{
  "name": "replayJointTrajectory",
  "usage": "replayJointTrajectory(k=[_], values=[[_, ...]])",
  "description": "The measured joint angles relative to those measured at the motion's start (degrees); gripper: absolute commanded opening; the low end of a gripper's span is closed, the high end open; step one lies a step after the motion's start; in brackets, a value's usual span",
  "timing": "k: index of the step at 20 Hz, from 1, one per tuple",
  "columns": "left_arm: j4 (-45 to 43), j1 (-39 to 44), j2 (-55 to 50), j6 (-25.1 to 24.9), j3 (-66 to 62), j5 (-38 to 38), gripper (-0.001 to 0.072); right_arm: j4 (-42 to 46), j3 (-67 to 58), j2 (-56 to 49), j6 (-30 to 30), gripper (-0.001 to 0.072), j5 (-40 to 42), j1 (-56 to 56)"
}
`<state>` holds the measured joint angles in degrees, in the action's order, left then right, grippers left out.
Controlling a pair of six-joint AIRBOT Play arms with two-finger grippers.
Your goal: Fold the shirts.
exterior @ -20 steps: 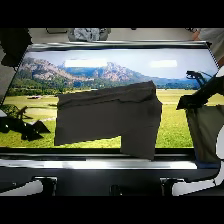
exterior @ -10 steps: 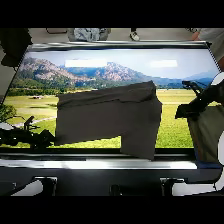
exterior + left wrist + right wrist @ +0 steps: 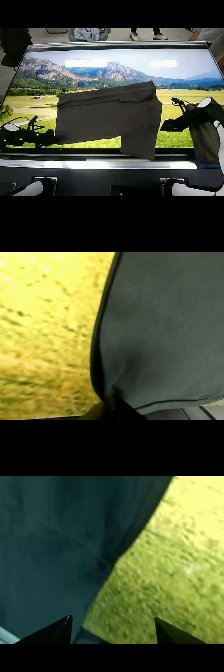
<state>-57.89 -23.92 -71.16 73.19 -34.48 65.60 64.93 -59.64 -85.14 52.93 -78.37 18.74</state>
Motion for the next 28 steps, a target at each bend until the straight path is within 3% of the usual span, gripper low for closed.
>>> replayJointTrajectory(k=[3,5,7,8,12,17,23,28], values=[[-0.1,0.1,0.6,0.2,-0.1,-1.1,0.0038,-6.5,3.2,-0.2,-0.6,0.0556,6.9,0.0],[-0.4,0.1,1.0,0.2,-0.1,-1.4,0.0037,-9.6,4.2,-1.1,-0.8,0.0483,9.3,0.0],[-0.7,0.1,1.3,0.2,-0.2,-1.4,0.0038,-11.6,4.7,-2.2,-0.8,0.0281,10.5,-0.3],[-0.9,0.1,1.4,0.2,-0.5,-1.4,0.0037,-12.3,4.9,-2.9,-0.6,0.0041,11.0,-0.7],[-0.5,0.1,1.8,-0.6,-6.1,0.8,0.0035,-12.4,2.6,-3.0,-1.4,0.0040,10.1,-1.7],[0.2,0.1,6.6,-0.8,-30.2,4.4,0.0035,-11.7,-16.4,6.3,-5.9,0.0042,7.0,-2.0],[-2.8,0.1,16.3,6.2,-70.1,4.2,0.0035,-1.2,-46.2,27.8,-6.4,0.0041,15.6,-2.0],[-5.5,0.0,24.9,10.2,-82.2,0.5,0.0035,8.9,-53.0,40.6,-2.7,0.0042,18.2,-1.9]])
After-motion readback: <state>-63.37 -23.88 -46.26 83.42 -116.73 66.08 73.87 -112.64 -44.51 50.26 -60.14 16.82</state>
